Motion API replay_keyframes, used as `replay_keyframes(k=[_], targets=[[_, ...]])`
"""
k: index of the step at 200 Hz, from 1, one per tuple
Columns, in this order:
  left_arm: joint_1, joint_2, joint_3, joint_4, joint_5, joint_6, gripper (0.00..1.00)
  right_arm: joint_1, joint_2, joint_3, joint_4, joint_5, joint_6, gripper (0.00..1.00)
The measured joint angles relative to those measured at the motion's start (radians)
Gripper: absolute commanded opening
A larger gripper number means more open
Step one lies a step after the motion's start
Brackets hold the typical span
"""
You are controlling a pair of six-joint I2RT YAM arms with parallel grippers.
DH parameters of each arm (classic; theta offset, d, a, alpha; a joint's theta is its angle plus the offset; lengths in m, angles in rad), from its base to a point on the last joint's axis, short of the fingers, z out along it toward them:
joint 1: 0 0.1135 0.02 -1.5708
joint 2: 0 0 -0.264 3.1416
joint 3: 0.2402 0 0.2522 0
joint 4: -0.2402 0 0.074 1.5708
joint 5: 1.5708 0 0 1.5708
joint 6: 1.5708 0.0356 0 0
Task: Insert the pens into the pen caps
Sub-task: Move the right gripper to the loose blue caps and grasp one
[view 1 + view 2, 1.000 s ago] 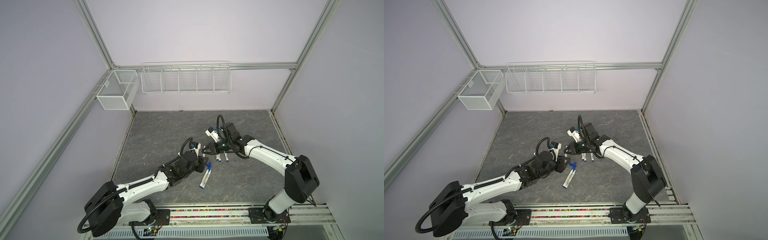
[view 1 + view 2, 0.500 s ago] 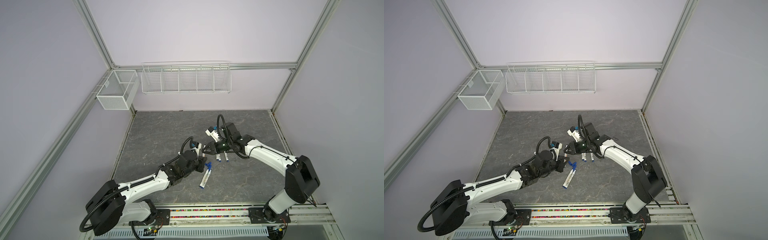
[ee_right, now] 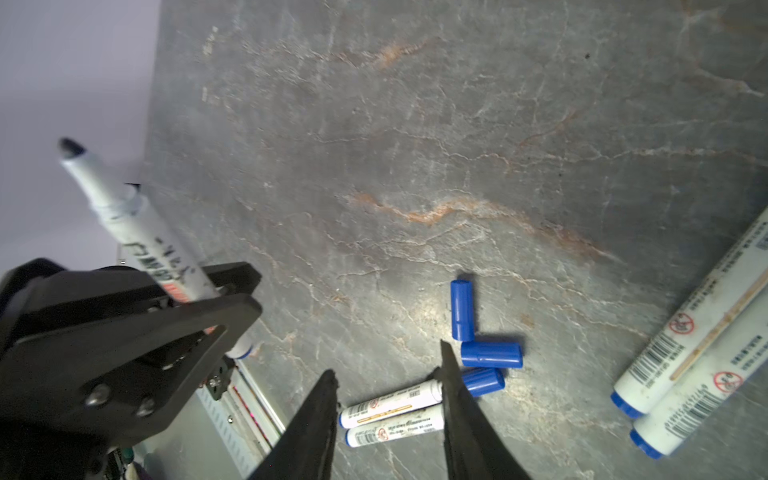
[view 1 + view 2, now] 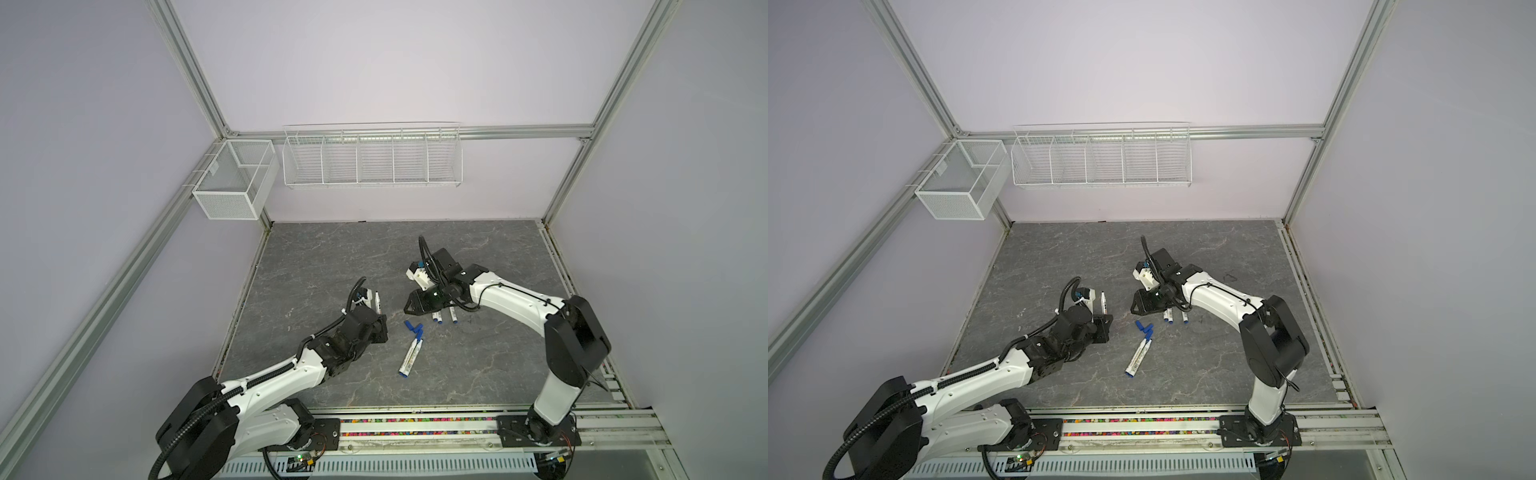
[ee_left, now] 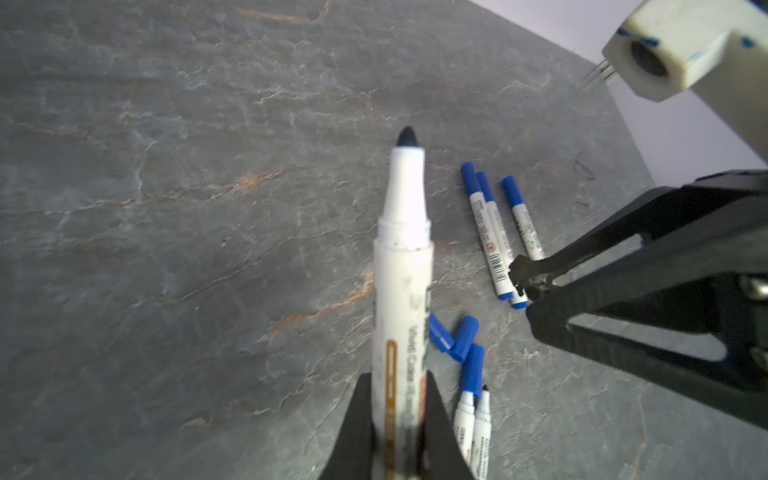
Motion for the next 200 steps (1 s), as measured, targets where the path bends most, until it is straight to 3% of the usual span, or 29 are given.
replay_keyframes(k=[75,147,200], targets=[[0.003,-0.065,-0.04,-0.06,-0.026,-0.01,0.0,0.08,0.224,0.208,-0.172,0.197,-0.079,0.41],[0.004,-0.111,-0.058,-0.087,-0.037,-0.011,0.0,0.131,0.335,0.315,-0.288,0.329,-0.135,0.39],[0.005,-0.12,-0.062,-0.101,-0.044,-0.011,0.0,0.174,0.393,0.376,-0.346,0.421,-0.174,0.27]])
